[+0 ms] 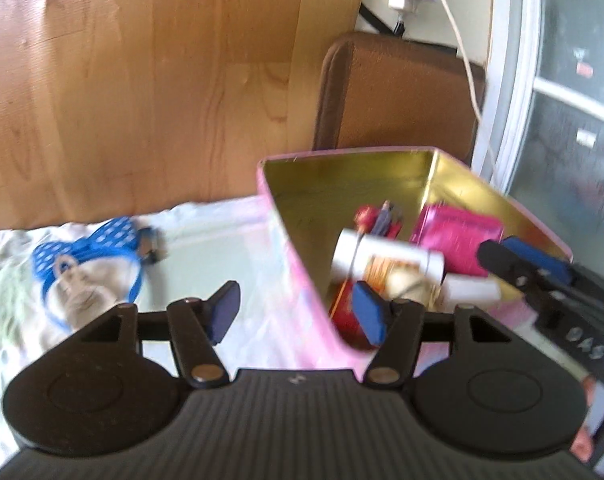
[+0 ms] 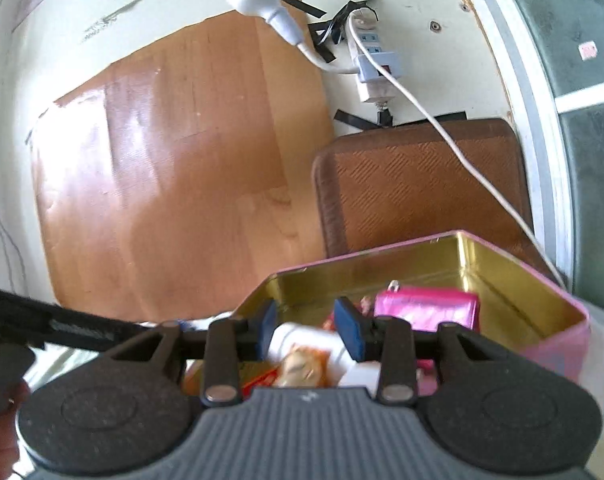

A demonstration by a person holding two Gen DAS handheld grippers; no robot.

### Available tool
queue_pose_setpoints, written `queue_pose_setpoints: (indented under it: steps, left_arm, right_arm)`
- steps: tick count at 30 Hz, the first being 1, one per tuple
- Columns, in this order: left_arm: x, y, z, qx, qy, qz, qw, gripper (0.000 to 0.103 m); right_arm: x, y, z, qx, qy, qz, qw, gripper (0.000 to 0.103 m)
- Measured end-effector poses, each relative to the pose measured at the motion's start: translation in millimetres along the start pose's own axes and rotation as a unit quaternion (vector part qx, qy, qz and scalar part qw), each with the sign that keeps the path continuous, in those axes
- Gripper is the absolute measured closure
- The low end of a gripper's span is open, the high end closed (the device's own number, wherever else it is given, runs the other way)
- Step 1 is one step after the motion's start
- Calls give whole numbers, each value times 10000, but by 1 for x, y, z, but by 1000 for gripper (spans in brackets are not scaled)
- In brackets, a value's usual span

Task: Organize rigid objects
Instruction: 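Move the right gripper to the clear plastic clip and grasp it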

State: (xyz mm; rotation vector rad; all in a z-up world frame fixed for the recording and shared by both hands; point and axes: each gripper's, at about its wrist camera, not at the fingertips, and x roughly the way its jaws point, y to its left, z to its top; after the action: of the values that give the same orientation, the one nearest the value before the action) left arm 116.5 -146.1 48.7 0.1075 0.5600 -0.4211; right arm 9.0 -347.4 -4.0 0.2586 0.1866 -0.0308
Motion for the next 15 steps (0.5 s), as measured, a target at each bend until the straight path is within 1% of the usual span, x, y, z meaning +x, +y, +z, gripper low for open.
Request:
queue_pose_setpoints:
  steps: [4,11,15]
  left_arm:
    - [-10,7,-16,59,48,108,9999,39]
    - [-22,27,-36,29,20,345,9994,39]
    - [-26,45,-45,-24,20,534,9986,39]
  right_arm:
    - [-17,12,-9,94,168,93,9998,69]
    - [-20,36,-15,44,475,205,9987,69]
    - [-19,55,-19,-113,588,307,9977,67]
